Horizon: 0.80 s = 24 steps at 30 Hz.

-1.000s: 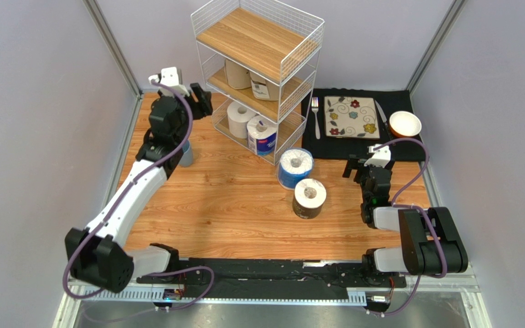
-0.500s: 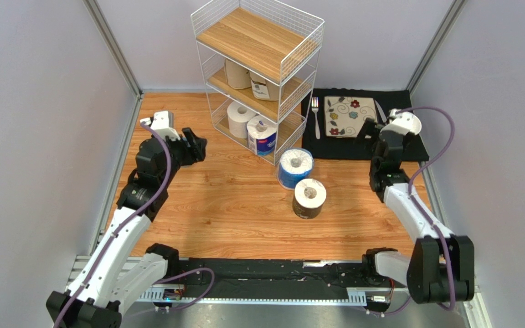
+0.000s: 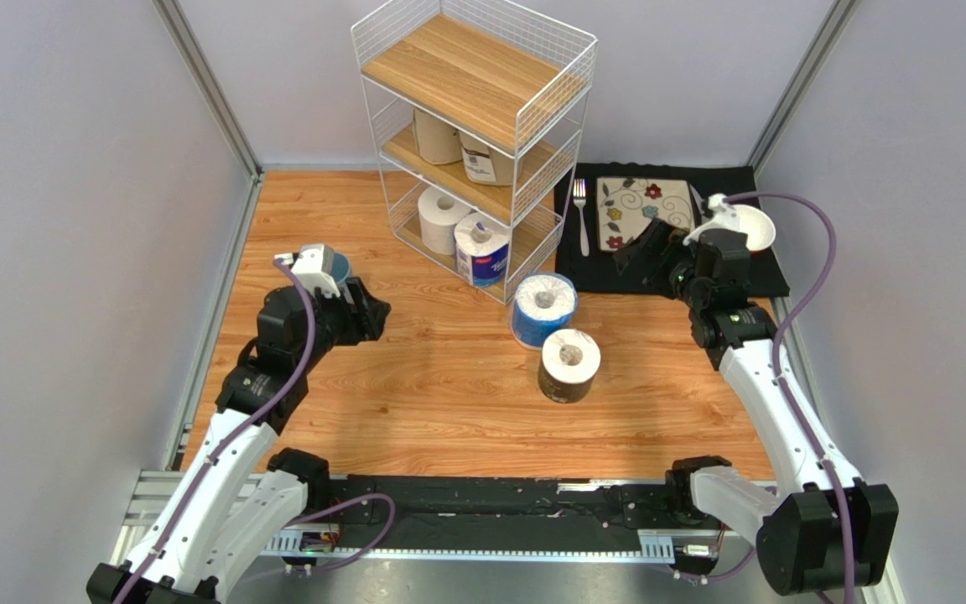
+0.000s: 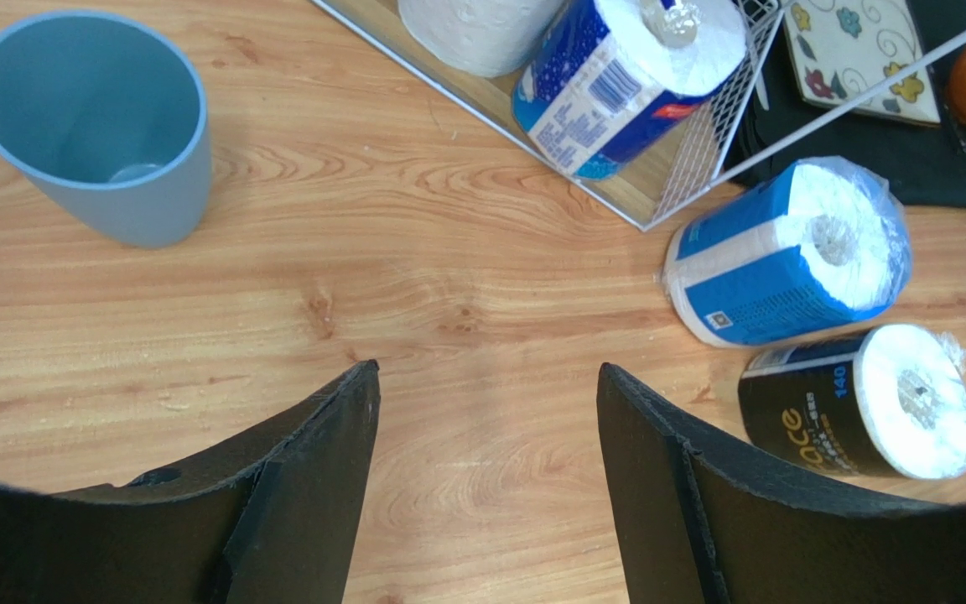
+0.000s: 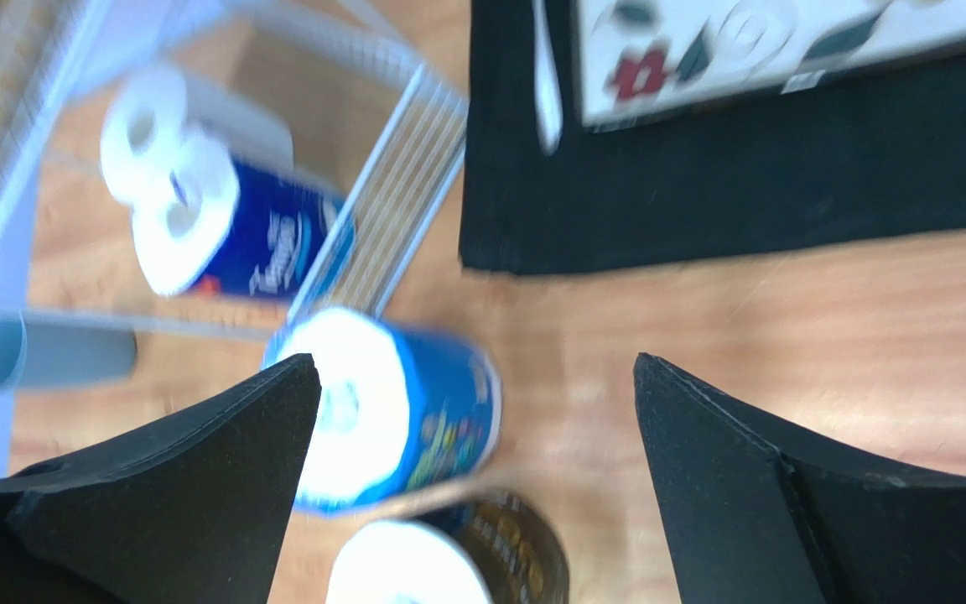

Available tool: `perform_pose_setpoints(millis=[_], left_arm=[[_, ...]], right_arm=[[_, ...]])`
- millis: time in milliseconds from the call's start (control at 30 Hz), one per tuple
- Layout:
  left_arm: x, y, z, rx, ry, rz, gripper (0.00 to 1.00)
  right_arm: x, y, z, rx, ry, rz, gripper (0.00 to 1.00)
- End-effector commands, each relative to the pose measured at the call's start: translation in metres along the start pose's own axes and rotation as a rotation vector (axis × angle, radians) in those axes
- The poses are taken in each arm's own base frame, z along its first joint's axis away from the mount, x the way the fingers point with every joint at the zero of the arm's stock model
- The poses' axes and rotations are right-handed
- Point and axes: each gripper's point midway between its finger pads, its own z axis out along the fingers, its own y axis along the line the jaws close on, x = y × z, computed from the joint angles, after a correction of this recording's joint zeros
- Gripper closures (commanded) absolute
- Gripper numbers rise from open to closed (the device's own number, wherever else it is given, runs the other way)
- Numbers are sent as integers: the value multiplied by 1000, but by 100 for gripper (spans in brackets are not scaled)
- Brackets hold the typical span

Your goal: Place and organize the paper towels onto the shelf

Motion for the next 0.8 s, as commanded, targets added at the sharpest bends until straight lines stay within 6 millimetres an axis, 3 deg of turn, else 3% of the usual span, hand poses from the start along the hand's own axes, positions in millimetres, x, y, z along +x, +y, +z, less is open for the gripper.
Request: perform_pose_setpoints(millis=[0, 267, 767], left_arm=[[7, -1, -7, 19, 4, 1, 27], [25, 3, -2, 26, 44, -13, 27], [36, 3, -2, 37, 64, -15, 27]], right_arm=[[23, 29, -10, -51, 127, -52, 0], [74, 43, 10, -24, 272, -145, 2], [112, 55, 56, -6, 376, -182, 10]])
